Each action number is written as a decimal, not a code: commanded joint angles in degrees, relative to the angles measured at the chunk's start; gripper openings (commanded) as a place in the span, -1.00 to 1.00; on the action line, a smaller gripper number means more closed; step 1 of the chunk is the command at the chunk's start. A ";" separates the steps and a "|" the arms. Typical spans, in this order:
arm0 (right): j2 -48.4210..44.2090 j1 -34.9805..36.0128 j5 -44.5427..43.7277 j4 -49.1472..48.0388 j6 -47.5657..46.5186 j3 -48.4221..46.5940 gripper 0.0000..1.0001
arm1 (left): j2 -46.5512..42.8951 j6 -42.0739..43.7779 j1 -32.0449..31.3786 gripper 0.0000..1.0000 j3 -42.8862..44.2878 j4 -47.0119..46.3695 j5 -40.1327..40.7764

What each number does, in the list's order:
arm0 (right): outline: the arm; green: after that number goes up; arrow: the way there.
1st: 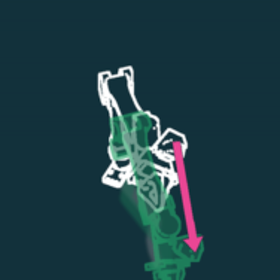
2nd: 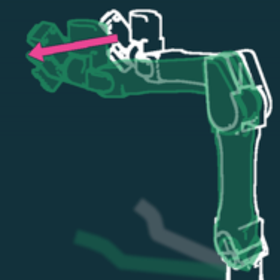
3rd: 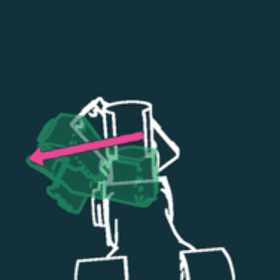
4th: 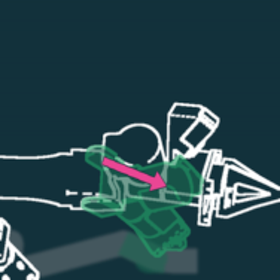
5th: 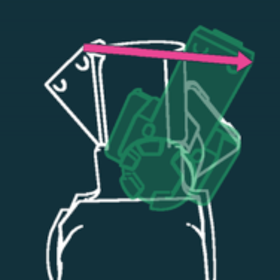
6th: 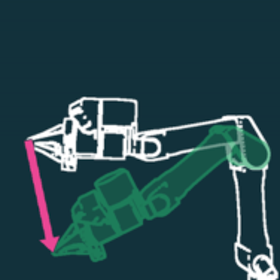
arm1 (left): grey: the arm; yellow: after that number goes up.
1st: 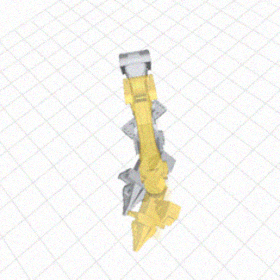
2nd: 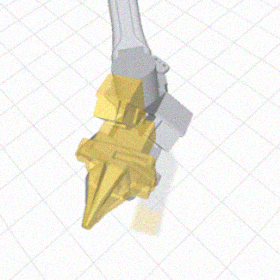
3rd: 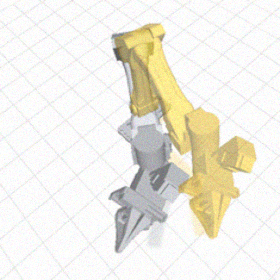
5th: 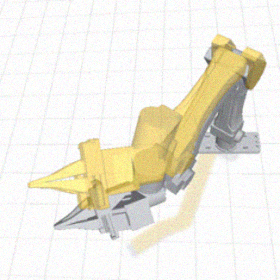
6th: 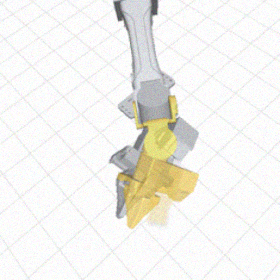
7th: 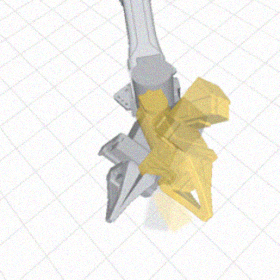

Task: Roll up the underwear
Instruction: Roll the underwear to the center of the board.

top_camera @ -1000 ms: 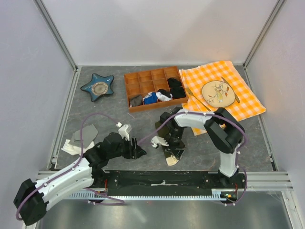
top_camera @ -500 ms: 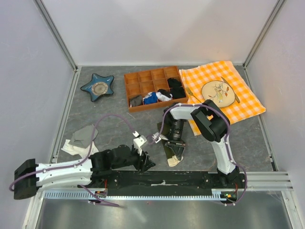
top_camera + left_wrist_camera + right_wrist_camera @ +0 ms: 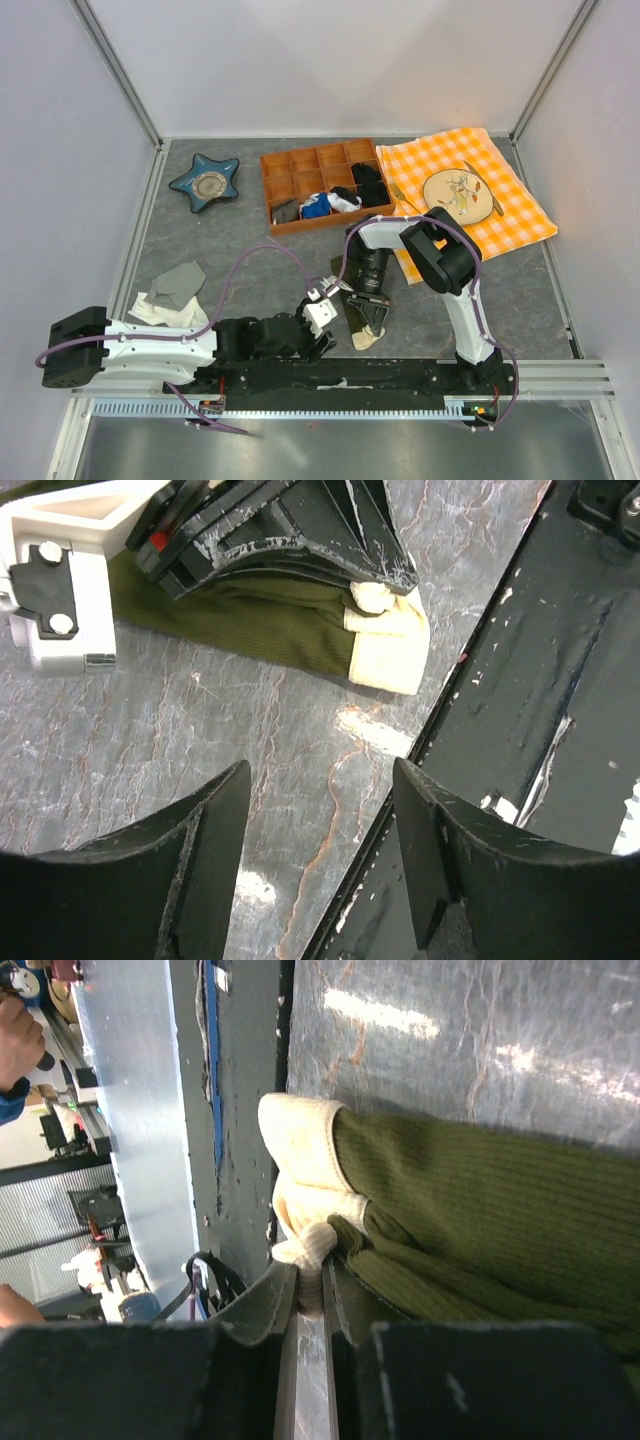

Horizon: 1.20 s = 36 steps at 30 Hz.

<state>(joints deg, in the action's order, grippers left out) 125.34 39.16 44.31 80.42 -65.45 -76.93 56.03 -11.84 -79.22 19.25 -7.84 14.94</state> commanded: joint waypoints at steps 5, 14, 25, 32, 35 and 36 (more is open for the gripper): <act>1.40 -0.22 -0.90 -7.38 -0.56 0.28 -0.66 | 0.84 5.07 -0.76 0.32 1.06 -2.80 2.46; 1.66 -0.31 -0.81 -7.56 -0.29 0.37 -0.66 | -2.50 3.84 -0.67 0.40 -0.87 -2.36 5.10; 1.84 -0.31 -0.72 -7.74 -0.29 0.37 -0.65 | -5.76 4.28 -0.67 0.40 -3.25 -1.92 2.64; 1.93 -0.31 -0.63 -7.74 -0.20 0.37 -0.65 | 0.30 5.59 -0.67 0.39 -0.80 -1.83 0.45; 2.02 -0.31 -0.63 -7.65 -0.20 0.37 -0.65 | 3.81 7.35 -0.67 0.39 0.96 -1.83 -0.17; 2.10 -0.40 -0.63 -7.74 -0.20 0.37 -0.64 | 4.61 8.31 -0.67 0.38 1.40 -1.83 -0.26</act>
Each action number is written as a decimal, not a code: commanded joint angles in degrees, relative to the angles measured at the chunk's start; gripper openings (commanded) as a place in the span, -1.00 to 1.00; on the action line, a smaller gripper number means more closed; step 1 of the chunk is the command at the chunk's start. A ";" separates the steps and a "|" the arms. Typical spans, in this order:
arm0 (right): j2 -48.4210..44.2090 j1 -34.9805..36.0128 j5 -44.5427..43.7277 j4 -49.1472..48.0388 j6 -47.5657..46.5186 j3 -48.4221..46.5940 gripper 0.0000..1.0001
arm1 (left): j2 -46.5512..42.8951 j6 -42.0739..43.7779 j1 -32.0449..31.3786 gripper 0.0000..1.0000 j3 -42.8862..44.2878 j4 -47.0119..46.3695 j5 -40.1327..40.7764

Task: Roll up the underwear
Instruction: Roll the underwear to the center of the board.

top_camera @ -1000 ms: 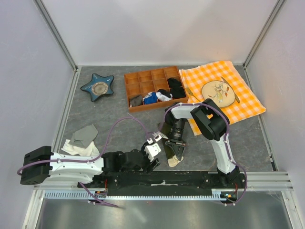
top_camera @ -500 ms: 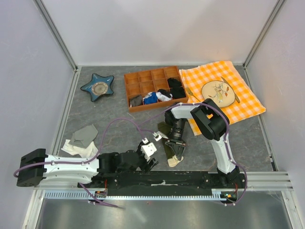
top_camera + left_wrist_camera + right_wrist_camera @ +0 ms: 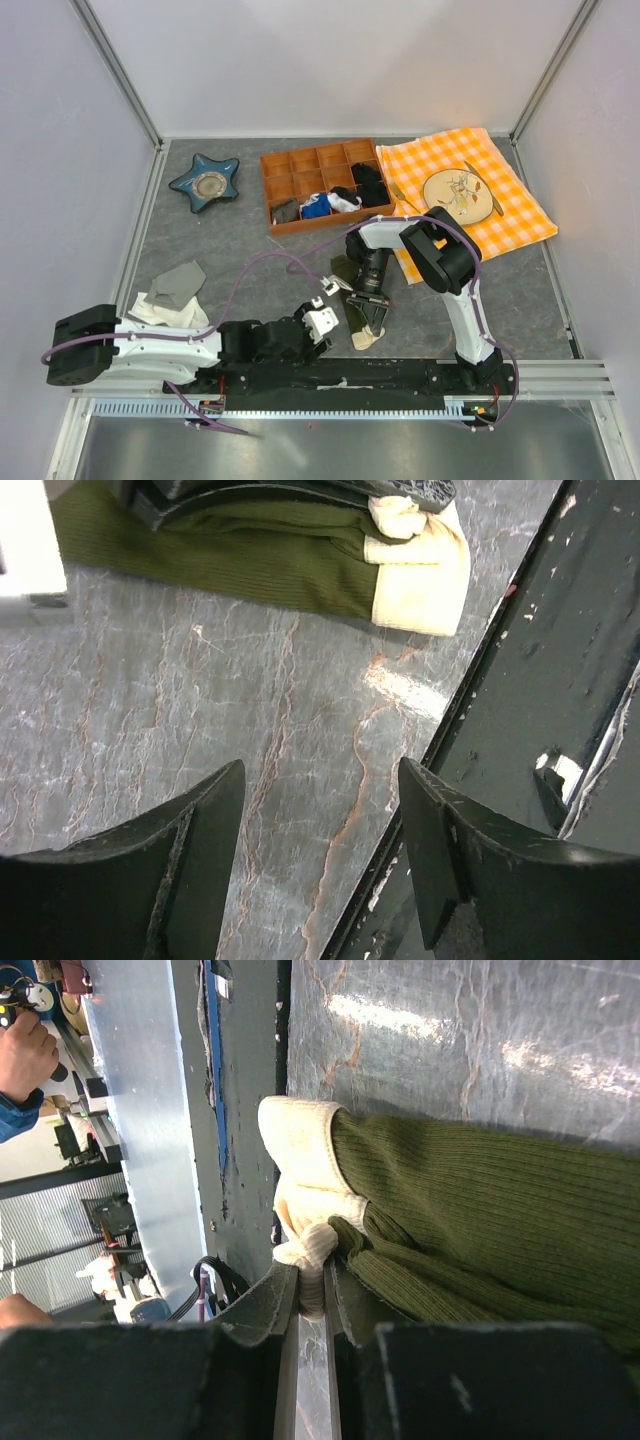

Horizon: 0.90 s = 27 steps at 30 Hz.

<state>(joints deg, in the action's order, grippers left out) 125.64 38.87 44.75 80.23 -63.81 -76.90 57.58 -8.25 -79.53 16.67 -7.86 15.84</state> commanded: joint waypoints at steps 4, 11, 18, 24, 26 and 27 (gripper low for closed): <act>1.97 -0.11 -1.16 -7.54 -1.76 0.35 -0.65 | 6.92 7.19 -0.37 0.38 6.09 -1.90 -1.60; 1.89 -0.11 -1.25 -7.54 -1.93 0.35 -0.64 | 11.58 9.74 -0.37 0.38 8.82 -1.81 -2.65; 2.06 -0.11 -1.16 -7.45 -1.93 0.35 -0.64 | 13.26 10.27 -0.37 0.38 9.09 -2.51 -3.09; 2.06 -0.11 -1.16 -7.45 -1.93 0.35 -0.64 | 15.01 11.41 -0.37 0.38 10.23 -4.00 -3.97; 2.06 -0.11 -1.07 -7.54 -1.93 0.35 -0.64 | 16.50 11.76 -0.37 0.38 11.10 -4.88 -4.93; 2.15 -0.11 -1.07 -7.45 -1.93 0.35 -0.63 | 17.12 12.11 -0.37 0.38 11.54 -5.67 -5.20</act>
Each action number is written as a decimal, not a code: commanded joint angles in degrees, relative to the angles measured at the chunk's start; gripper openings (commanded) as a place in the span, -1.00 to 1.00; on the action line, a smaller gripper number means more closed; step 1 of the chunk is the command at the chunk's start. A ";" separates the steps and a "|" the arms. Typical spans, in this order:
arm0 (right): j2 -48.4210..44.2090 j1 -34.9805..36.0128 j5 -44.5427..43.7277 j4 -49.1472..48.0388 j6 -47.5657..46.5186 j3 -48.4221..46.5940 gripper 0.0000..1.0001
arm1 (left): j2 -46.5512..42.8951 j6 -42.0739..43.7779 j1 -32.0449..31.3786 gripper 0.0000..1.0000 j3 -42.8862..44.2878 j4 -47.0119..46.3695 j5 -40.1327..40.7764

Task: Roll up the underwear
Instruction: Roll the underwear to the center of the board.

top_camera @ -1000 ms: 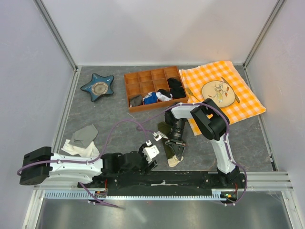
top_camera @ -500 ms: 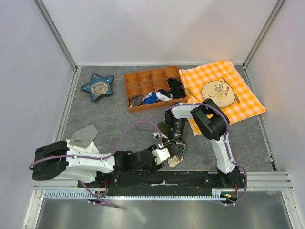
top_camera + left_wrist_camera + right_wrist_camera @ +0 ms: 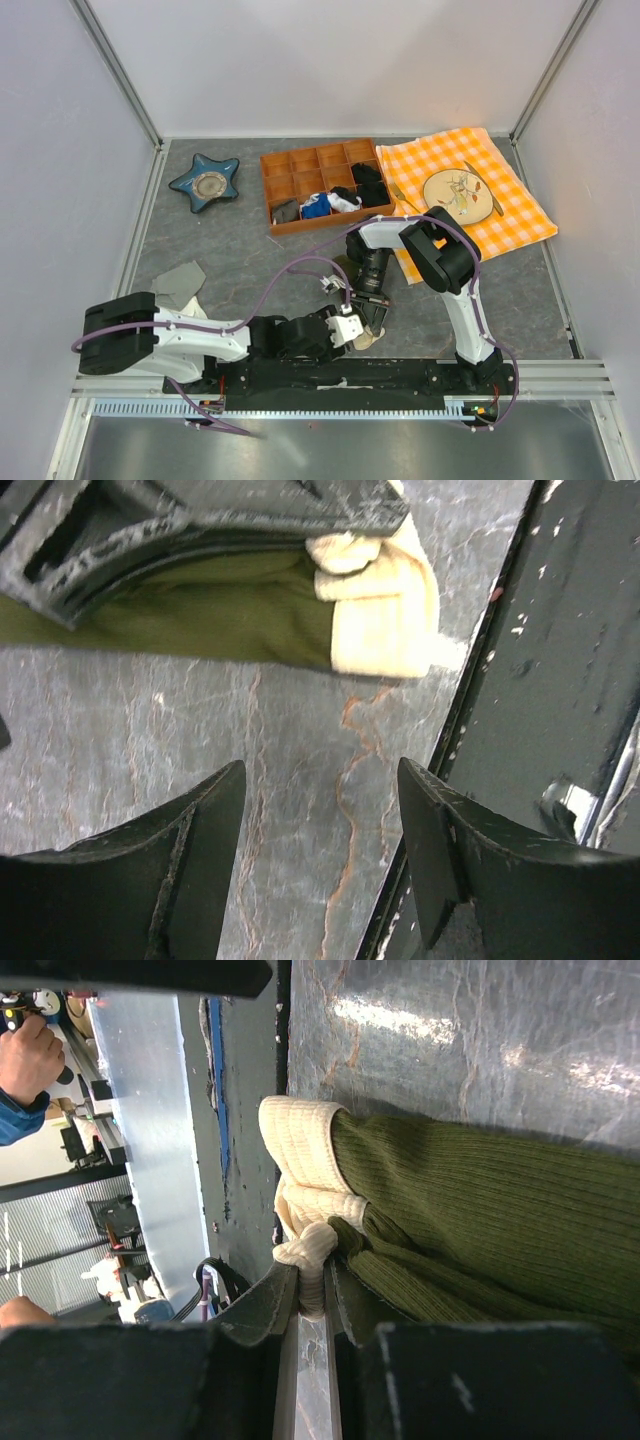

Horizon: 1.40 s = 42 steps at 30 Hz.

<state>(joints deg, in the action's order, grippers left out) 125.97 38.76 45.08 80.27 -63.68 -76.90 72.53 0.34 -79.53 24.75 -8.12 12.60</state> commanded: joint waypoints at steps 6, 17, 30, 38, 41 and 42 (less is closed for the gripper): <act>1.91 -0.09 -1.40 -7.58 -2.06 0.35 -0.64 | 7.35 4.67 -0.45 0.38 7.06 -7.52 -4.60; 1.73 0.00 -1.40 -7.58 -2.06 0.35 -0.63 | 14.56 4.76 -1.07 0.37 11.46 -9.28 -5.05; 2.00 0.00 -1.22 -7.58 -2.06 0.44 -0.63 | 21.42 4.32 -2.30 0.26 12.78 -9.28 1.29; 1.91 0.00 -1.05 -7.50 -2.06 0.44 -0.63 | 25.73 2.13 -2.30 -0.79 16.02 -4.02 0.32; 1.73 0.00 -0.96 -7.58 -2.06 0.44 -0.59 | 26.34 0.90 -2.21 -0.97 16.82 -3.04 -0.12; 1.56 0.00 -0.87 -7.58 -2.06 0.44 -0.57 | 26.17 0.72 -2.21 -0.97 16.91 -2.87 -0.29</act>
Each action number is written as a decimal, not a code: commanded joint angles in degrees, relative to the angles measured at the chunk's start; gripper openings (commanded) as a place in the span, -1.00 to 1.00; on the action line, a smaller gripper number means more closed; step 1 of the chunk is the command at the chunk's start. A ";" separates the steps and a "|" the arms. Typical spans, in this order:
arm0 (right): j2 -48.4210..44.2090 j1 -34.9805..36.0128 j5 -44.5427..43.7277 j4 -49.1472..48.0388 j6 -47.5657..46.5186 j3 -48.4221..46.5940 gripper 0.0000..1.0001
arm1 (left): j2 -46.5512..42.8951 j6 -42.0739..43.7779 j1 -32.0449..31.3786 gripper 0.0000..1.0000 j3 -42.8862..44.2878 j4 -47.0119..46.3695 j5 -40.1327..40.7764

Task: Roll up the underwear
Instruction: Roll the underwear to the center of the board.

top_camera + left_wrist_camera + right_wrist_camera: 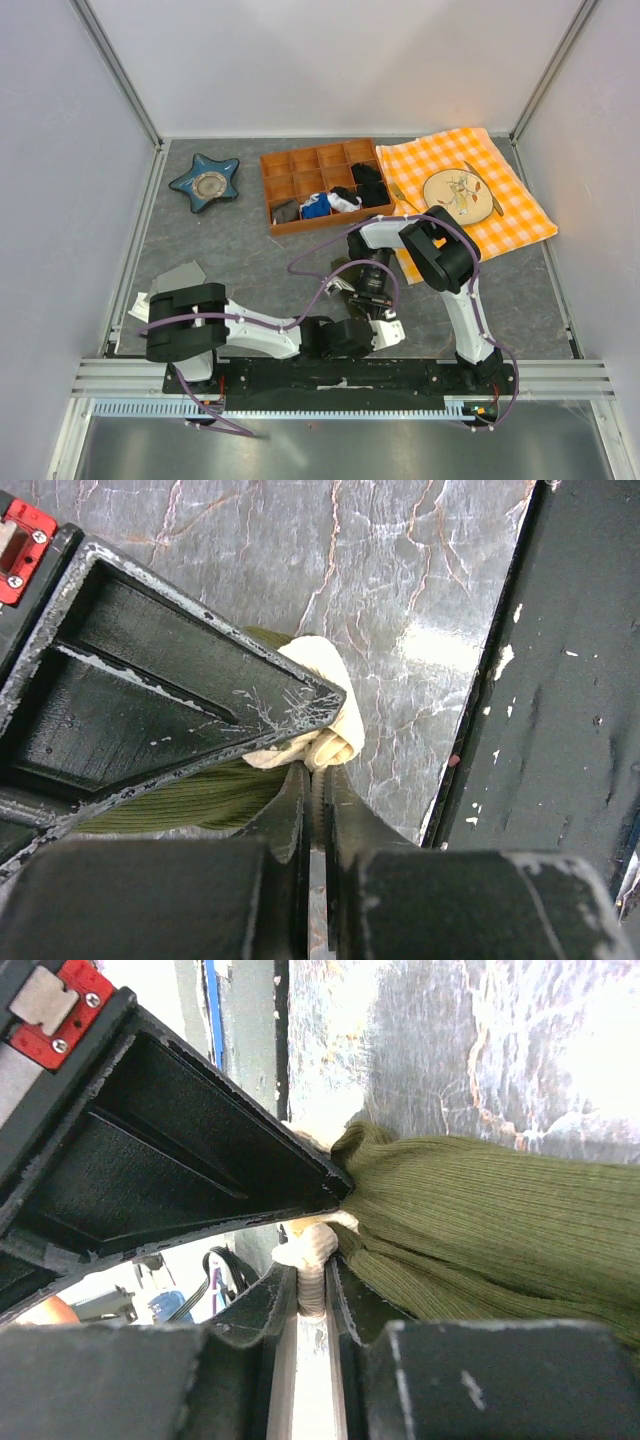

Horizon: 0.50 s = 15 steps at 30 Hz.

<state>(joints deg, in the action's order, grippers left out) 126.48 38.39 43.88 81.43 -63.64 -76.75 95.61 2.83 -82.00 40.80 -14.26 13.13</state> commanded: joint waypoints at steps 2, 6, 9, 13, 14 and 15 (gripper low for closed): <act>0.79 0.19 0.33 -8.74 -2.19 0.37 -0.52 | 2.30 -2.21 0.52 -0.97 0.51 3.36 -1.95; -0.35 -0.07 0.42 -8.83 -2.28 0.29 -0.37 | 0.28 -4.85 1.49 -0.97 -0.98 2.66 -4.50; -2.46 -1.04 1.12 -9.27 -2.28 0.20 -0.20 | -1.47 -6.61 2.80 -0.97 -2.47 2.05 -7.84; -5.88 -3.14 1.74 -10.06 -2.11 0.55 0.04 | -2.89 -8.45 5.43 -0.97 -4.23 0.73 -12.94; -7.11 -4.19 2.00 -10.32 -2.02 0.72 0.08 | -3.06 -9.24 6.05 -0.97 -4.49 0.38 -15.47; -7.82 -4.72 2.00 -10.67 -2.10 0.90 0.11 | -3.15 -9.59 6.58 -0.97 -4.76 0.20 -16.46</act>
<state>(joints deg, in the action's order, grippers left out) 122.91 36.49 45.67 81.17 -63.00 -75.90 93.34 -1.83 -77.21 38.57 -15.64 5.08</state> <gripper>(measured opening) 0.525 0.040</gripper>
